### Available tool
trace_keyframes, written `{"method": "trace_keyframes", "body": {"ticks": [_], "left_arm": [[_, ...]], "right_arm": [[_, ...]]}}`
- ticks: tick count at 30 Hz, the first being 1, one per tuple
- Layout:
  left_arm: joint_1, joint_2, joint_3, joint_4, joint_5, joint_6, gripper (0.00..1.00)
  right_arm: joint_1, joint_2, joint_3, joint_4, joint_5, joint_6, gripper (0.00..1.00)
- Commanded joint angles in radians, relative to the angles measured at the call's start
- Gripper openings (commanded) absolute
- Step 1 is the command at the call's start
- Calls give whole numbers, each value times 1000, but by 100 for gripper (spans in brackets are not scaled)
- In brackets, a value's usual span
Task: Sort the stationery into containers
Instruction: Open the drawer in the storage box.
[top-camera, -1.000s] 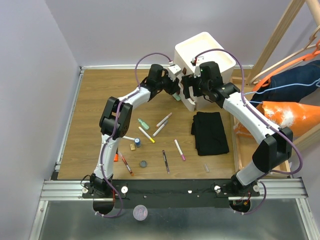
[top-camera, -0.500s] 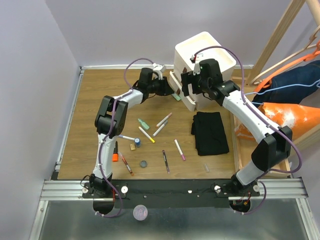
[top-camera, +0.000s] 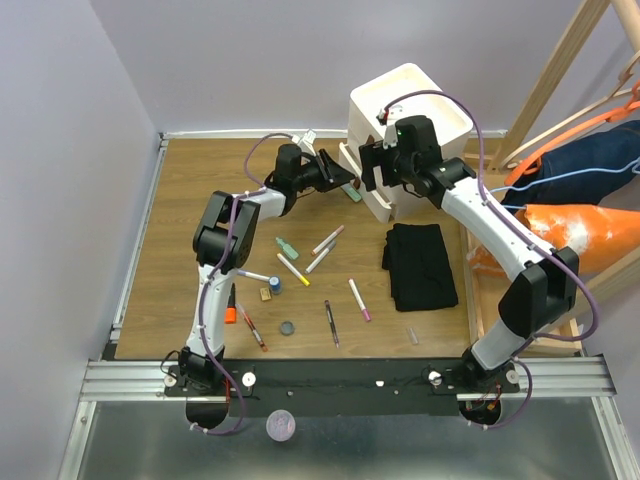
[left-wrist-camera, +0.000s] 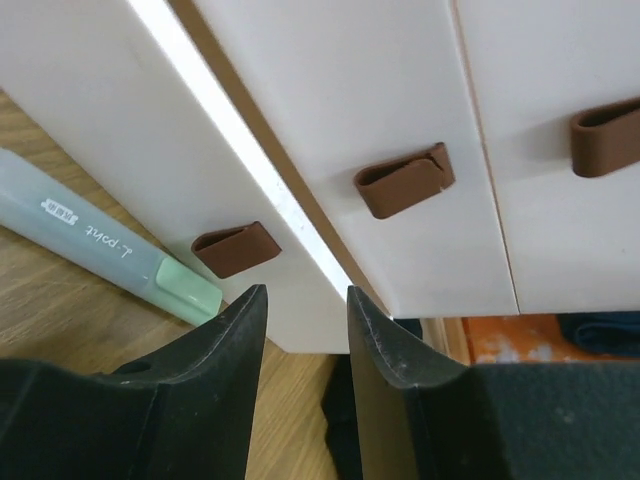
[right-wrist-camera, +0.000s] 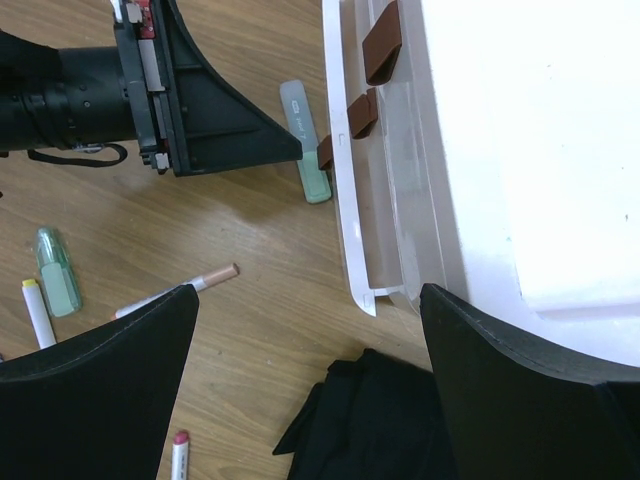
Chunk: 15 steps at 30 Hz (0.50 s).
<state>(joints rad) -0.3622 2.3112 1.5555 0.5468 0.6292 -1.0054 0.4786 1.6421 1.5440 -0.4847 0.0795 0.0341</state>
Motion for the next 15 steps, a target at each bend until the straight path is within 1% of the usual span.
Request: {"method": "trace_keyframes", "body": {"ticks": [1, 5, 9, 15], "left_arm": [[3, 56, -21, 71, 0, -136, 45], [8, 83, 9, 73, -11, -154, 46], [12, 111, 47, 44, -31, -183, 50], [11, 135, 28, 59, -46, -251, 52]], "right_arm": [[-9, 27, 41, -9, 22, -8, 100], [-9, 42, 59, -12, 14, -3, 100], [-9, 62, 85, -15, 19, -6, 100], [-8, 79, 117, -22, 13, 0, 100]]}}
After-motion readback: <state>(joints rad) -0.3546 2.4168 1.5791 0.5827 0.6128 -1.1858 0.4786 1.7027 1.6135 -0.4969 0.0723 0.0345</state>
